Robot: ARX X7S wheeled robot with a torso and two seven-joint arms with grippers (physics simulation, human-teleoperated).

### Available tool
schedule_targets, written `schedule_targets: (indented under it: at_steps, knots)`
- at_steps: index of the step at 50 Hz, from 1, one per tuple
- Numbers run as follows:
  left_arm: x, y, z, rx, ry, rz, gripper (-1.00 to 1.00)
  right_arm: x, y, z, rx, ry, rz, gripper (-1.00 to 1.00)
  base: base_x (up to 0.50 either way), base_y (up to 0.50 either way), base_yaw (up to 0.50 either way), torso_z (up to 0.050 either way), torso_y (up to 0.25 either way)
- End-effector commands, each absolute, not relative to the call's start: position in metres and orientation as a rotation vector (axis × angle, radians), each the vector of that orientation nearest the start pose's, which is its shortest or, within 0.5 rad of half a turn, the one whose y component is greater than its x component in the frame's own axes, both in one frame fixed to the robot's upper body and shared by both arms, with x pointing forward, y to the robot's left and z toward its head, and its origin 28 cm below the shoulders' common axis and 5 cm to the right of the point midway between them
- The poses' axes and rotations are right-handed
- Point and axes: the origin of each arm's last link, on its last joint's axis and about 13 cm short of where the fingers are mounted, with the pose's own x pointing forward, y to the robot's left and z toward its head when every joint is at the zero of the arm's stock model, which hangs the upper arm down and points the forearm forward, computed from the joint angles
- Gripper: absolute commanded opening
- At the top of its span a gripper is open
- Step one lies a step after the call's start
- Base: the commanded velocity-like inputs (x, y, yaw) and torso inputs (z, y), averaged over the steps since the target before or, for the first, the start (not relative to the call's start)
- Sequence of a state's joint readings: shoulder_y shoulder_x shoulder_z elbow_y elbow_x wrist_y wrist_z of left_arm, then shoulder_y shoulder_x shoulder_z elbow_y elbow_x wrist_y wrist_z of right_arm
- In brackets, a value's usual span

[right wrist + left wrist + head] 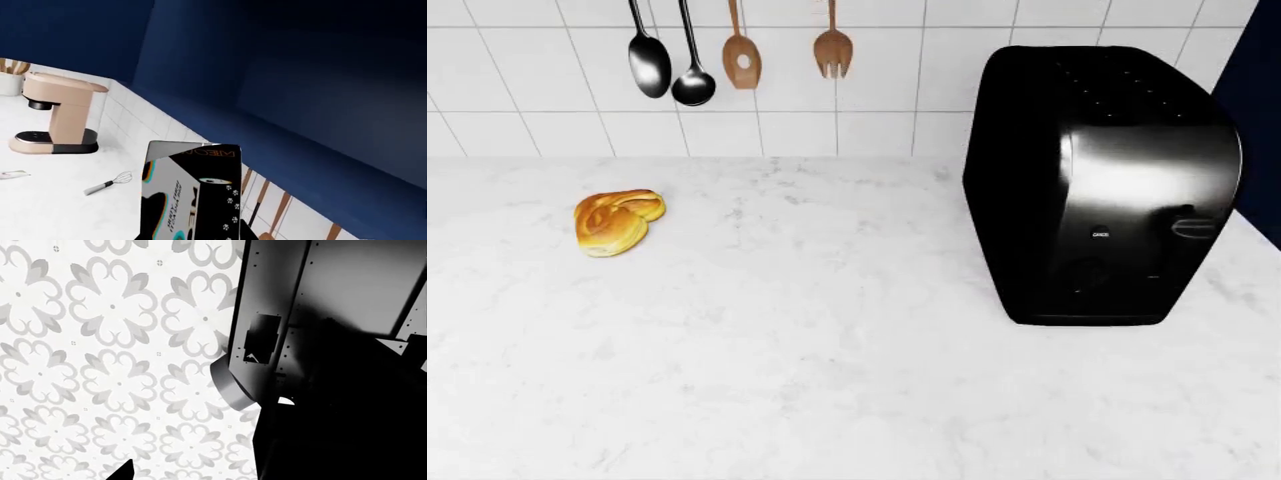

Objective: Pick the cereal and bar from the counter and place them in the cabinets closest to them.

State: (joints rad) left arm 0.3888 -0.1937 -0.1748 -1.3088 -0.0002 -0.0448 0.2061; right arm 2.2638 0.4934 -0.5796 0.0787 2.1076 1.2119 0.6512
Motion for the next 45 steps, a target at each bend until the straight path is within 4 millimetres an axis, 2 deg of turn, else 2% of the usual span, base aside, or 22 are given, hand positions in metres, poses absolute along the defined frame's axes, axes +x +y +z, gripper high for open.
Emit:
schedule_targets:
  at_steps: [1, 3, 8, 14, 24, 31, 34, 39, 45]
  knots:
    - [-0.150, 0.293, -0.127, -0.076, 1.708, 0.121, 1.00, 0.140, -0.087, 0.527, -0.336, -0.413, 0.720, -1.00, 0.00, 0.00, 0.00, 0.000, 0.000]
    - [-0.150, 0.293, -0.127, -0.074, 1.707, 0.120, 1.00, 0.144, -0.088, 0.529, -0.369, -0.443, 0.674, -1.00, 0.00, 0.00, 0.00, 0.000, 0.000]
    - [-0.150, 0.293, -0.127, -0.070, 1.708, 0.116, 1.00, 0.149, -0.088, 0.551, -0.386, -0.528, 0.610, -1.00, 0.00, 0.00, 0.00, 0.000, 0.000]
    - [-0.150, 0.293, -0.127, -0.074, 1.709, 0.118, 1.00, 0.146, -0.086, 0.570, -0.375, -0.596, 0.597, -1.00, 0.00, 0.00, 0.00, 0.000, 0.000]
    - [-0.150, 0.293, -0.127, -0.071, 1.709, 0.109, 1.00, 0.138, -0.084, 0.585, -0.367, -0.695, 0.611, -1.00, 0.00, 0.00, 0.00, 0.000, 0.000]
    - [-0.150, 0.293, -0.127, -0.073, 1.707, 0.107, 1.00, 0.142, -0.082, 0.595, -0.353, -0.760, 0.591, -1.00, 0.00, 0.00, 0.00, 0.000, 0.000]
    - [-0.150, 0.293, -0.127, -0.076, 1.706, 0.108, 1.00, 0.145, -0.082, 0.602, -0.434, -0.804, 0.541, -1.00, 0.00, 0.00, 0.00, 0.000, 0.000]
    - [-0.150, 0.293, -0.127, -0.076, 1.706, 0.106, 1.00, 0.175, -0.085, 0.597, -0.662, -0.835, 0.419, -1.00, 0.00, 0.00, 0.00, 0.000, 0.000]
    - [-0.150, 0.293, -0.127, -0.068, 1.705, 0.102, 1.00, 0.206, -0.081, 0.598, -0.740, -0.829, 0.385, -1.00, 0.00, 0.00, 0.00, 0.000, 0.000]
